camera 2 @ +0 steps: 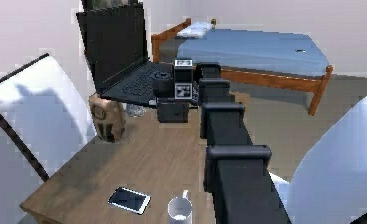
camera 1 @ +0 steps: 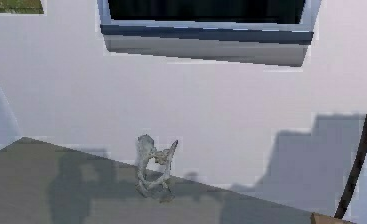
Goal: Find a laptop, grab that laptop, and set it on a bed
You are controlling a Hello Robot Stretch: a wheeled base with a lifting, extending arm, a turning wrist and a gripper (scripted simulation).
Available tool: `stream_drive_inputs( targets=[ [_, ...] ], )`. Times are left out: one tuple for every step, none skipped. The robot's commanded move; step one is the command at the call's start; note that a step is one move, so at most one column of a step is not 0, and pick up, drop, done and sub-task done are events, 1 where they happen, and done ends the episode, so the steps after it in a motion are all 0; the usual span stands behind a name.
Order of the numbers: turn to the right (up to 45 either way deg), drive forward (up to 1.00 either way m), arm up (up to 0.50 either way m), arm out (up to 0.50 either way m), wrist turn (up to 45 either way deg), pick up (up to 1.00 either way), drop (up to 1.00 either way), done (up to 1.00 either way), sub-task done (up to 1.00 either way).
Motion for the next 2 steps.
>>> stream_drive_inputs(
  targets=[
    [0.0,0.0,0.0,0.0,-45.0,0.0,0.0,0.0,0.0],
    [0.0,0.0,0.0,0.0,-45.0,0.0,0.0,0.0,0.0]
  ],
)
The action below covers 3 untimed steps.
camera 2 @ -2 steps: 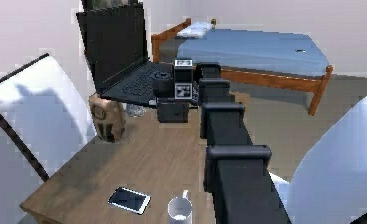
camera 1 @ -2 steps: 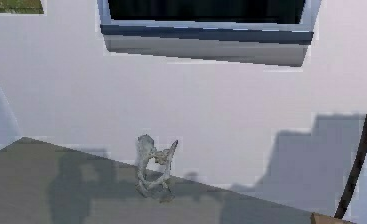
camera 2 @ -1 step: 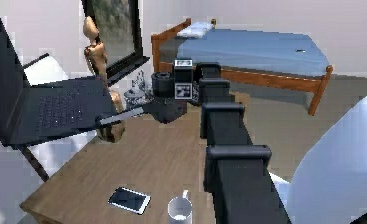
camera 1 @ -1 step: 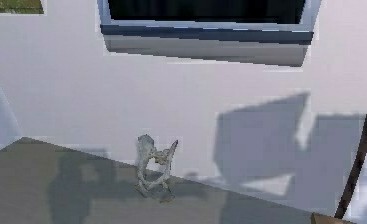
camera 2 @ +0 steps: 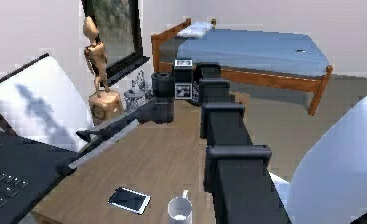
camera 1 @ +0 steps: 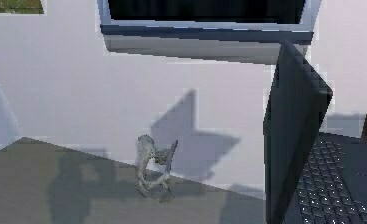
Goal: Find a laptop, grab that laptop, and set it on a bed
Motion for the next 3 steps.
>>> stream_drive_inputs(
  targets=[
    [0.0,0.0,0.0,0.0,-36.0,0.0,0.0,0.0,0.0],
    [0.0,0.0,0.0,-0.24,0.0,0.0,0.0,0.0,0.0],
    [-45.0,0.0,0.0,0.0,0.0,0.0,0.0,0.0,0.0]
  ],
)
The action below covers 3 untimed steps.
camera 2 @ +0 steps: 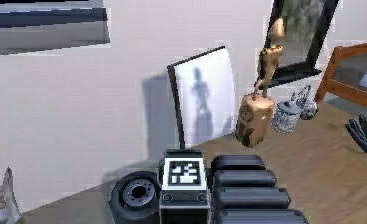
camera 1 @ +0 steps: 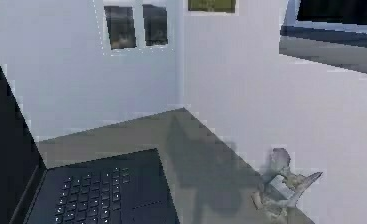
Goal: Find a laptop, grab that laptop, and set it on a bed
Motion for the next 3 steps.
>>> stream_drive_inputs(
  targets=[
    [-30.0,0.0,0.0,0.0,0.0,0.0,0.0,0.0,0.0],
    [0.0,0.05,0.0,0.0,0.0,0.0,0.0,0.0,0.0],
    [-45.0,0.0,0.0,0.0,0.0,0.0,0.0,0.0,0.0]
  ],
)
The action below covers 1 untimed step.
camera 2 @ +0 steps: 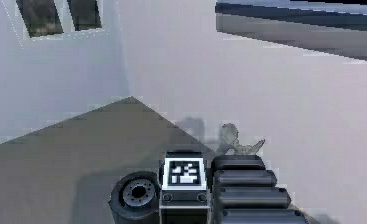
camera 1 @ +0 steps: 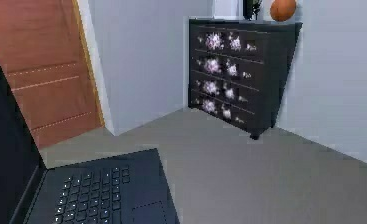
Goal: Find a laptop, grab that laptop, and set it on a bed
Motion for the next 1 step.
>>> stream_drive_inputs(
  targets=[
    [-45.0,0.0,0.0,0.0,0.0,0.0,0.0,0.0,0.0]
  ],
)
